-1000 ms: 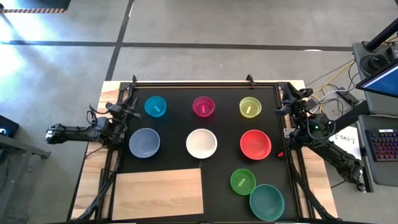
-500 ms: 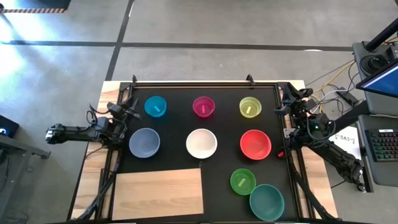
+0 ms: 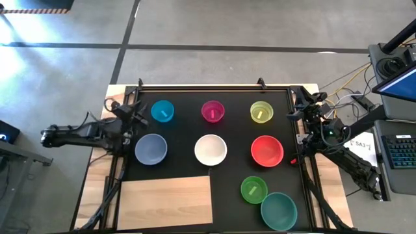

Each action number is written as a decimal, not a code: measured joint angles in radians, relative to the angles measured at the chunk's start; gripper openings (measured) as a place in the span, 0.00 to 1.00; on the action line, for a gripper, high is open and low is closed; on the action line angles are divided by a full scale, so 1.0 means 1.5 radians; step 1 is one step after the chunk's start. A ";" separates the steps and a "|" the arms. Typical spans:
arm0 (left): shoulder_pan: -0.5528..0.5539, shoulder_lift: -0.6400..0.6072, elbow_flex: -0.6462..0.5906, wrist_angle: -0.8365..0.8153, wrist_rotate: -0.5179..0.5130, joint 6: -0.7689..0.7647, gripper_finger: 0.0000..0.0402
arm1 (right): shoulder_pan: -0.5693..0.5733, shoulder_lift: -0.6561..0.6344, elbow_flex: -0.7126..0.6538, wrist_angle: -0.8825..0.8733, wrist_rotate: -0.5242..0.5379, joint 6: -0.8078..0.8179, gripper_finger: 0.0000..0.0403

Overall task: Place and stack bowls onto a shelf
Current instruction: Put the blue bowl on the shelf

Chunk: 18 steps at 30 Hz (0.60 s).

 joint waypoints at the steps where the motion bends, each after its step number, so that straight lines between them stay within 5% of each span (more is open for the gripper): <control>1: 0.002 0.017 0.017 -0.042 0.013 -0.041 0.36 | 0.000 0.000 0.000 0.000 0.000 0.001 0.18; 6: 0.022 0.117 0.080 -0.152 0.097 -0.172 0.36 | 0.000 0.000 0.000 0.000 0.000 0.001 0.18; 18: 0.171 0.394 0.154 -0.136 0.351 -0.220 0.36 | 0.000 0.000 0.000 0.000 0.000 0.000 0.18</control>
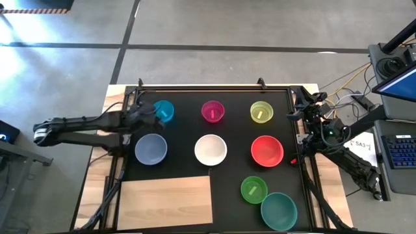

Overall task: Place and stack bowls onto a shelf
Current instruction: Put the blue bowl on the shelf

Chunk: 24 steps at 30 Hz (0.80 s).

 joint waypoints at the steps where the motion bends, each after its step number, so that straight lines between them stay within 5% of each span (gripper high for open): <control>1: 0.018 0.026 0.008 0.002 0.019 0.003 0.36 | 0.000 0.000 0.000 0.000 0.000 0.000 0.18; 11: 0.125 0.215 0.078 -0.009 0.106 0.052 0.36 | 0.000 0.000 0.000 0.000 0.000 -0.001 0.18; 24: 0.138 0.372 0.129 -0.011 0.130 0.088 0.45 | 0.000 0.000 0.000 0.000 0.000 0.000 0.18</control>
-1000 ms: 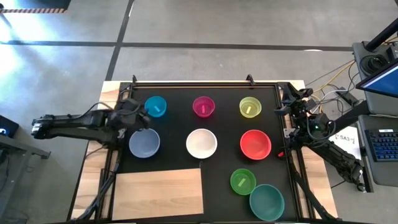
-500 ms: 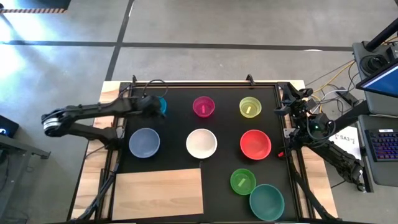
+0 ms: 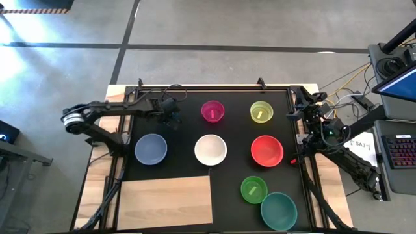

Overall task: Place and stack bowls onto a shelf
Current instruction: Put the blue bowl on the shelf

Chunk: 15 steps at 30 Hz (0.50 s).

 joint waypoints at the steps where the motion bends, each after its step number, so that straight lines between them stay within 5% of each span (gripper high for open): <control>1: 0.003 0.013 0.000 0.001 0.000 0.003 0.45 | 0.000 0.000 0.000 0.000 0.000 0.000 0.18; 9: 0.008 0.069 0.003 0.019 0.000 0.024 0.35 | 0.000 0.000 0.000 0.000 0.000 0.000 0.18; 15: 0.008 0.097 0.003 0.023 0.000 0.026 0.12 | 0.000 0.000 0.000 0.000 0.000 0.000 0.18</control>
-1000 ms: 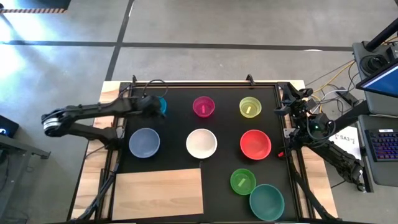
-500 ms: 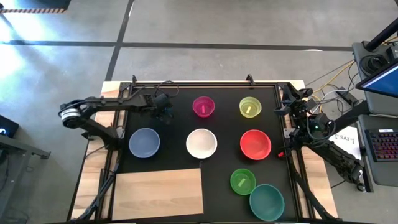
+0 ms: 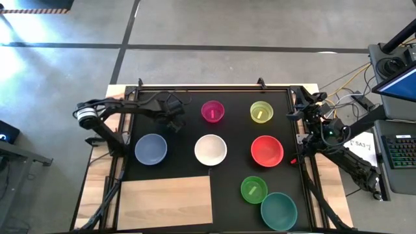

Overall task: Place and stack bowls onto a shelf
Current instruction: Put the blue bowl on the shelf

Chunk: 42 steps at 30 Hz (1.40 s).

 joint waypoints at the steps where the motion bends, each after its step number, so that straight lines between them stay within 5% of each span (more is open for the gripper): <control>1: 0.000 0.002 0.001 0.003 0.000 0.000 0.07 | 0.000 0.000 0.000 0.000 0.000 0.001 0.18; 12: 0.000 -0.010 0.037 0.003 0.012 0.011 0.00 | 0.000 0.000 0.000 0.000 0.000 0.000 0.18; 20: -0.041 -0.011 0.142 -0.030 -0.011 0.059 0.00 | 0.000 0.000 0.000 0.000 0.000 0.000 0.18; 32: -0.265 -0.012 0.336 -0.215 -0.174 -0.052 0.00 | 0.000 0.000 0.000 0.000 0.000 0.001 0.18; 42: -0.443 -0.009 0.377 -0.259 -0.084 -0.235 0.00 | 0.000 0.000 0.000 0.000 0.000 0.000 0.18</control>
